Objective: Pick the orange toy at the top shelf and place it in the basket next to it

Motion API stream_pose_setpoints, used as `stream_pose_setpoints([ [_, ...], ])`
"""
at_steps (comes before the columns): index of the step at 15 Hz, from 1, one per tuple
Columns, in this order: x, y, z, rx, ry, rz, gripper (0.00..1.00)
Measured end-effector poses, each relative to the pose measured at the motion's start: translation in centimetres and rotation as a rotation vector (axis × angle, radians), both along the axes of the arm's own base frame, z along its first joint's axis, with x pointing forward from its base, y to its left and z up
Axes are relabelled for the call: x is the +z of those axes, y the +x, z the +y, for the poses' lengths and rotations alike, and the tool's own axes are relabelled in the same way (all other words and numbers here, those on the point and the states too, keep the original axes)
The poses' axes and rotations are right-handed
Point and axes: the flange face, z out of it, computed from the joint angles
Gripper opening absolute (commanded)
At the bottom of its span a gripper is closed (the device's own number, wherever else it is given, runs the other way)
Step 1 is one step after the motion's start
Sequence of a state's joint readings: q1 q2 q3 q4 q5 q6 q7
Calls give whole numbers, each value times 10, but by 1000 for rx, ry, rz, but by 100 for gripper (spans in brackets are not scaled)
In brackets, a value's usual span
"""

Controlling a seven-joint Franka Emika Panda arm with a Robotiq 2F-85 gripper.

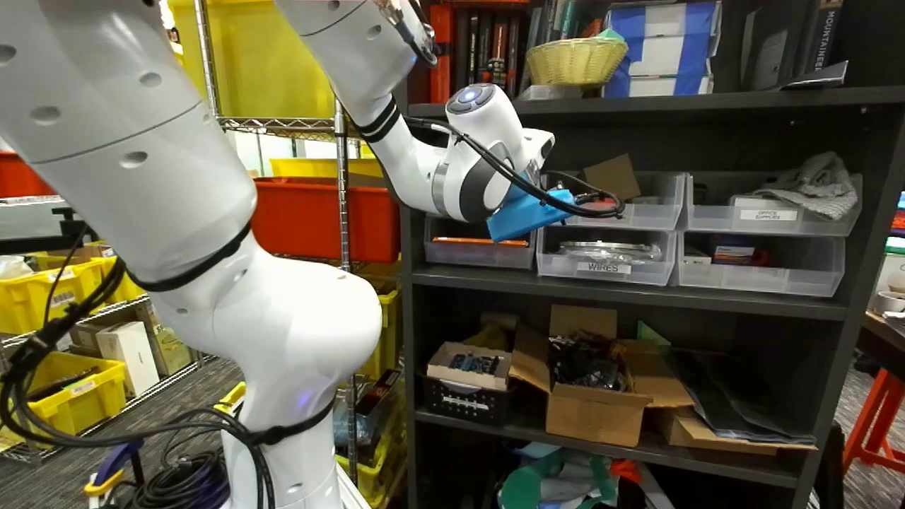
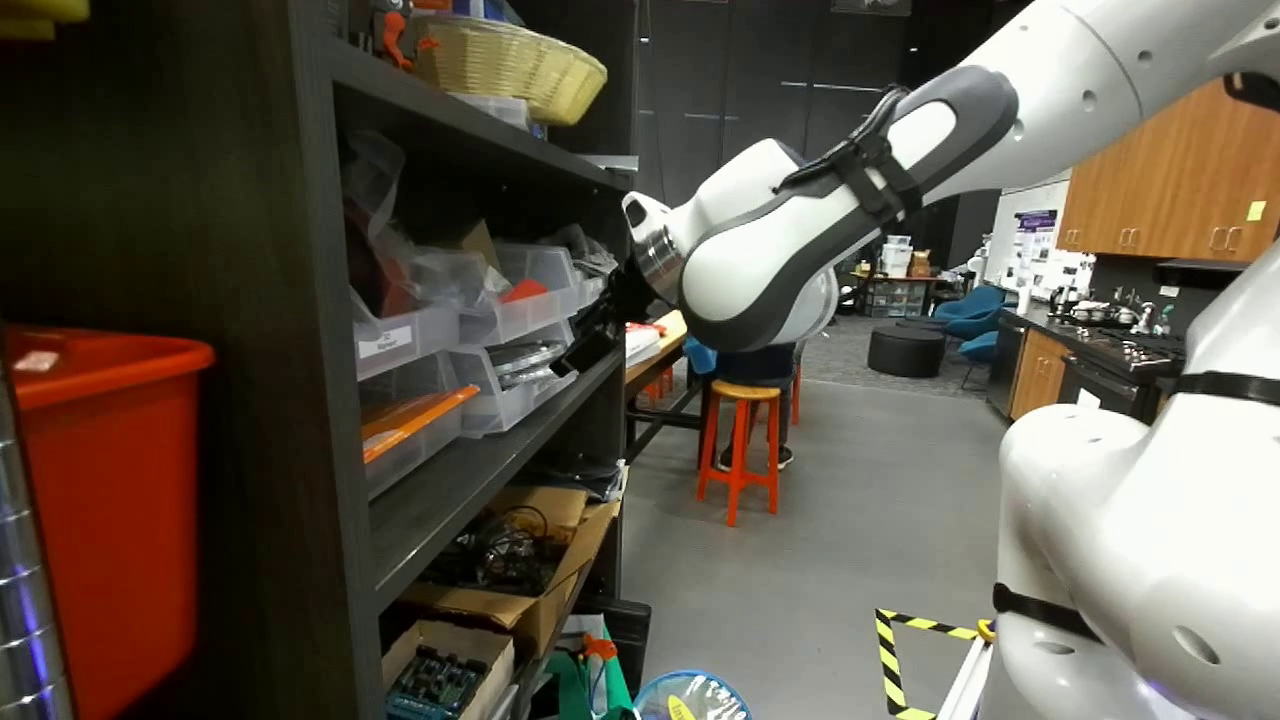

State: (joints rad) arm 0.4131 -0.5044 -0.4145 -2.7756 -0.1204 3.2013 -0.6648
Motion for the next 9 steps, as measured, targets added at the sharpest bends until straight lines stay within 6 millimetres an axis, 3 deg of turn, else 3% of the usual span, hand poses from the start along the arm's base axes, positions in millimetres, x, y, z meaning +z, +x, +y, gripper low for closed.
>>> stream_pose_setpoints([
  [3,9,-4,25,97,-51,-23,100],
  [9,48,-27,63,258,-144,-165,100],
])
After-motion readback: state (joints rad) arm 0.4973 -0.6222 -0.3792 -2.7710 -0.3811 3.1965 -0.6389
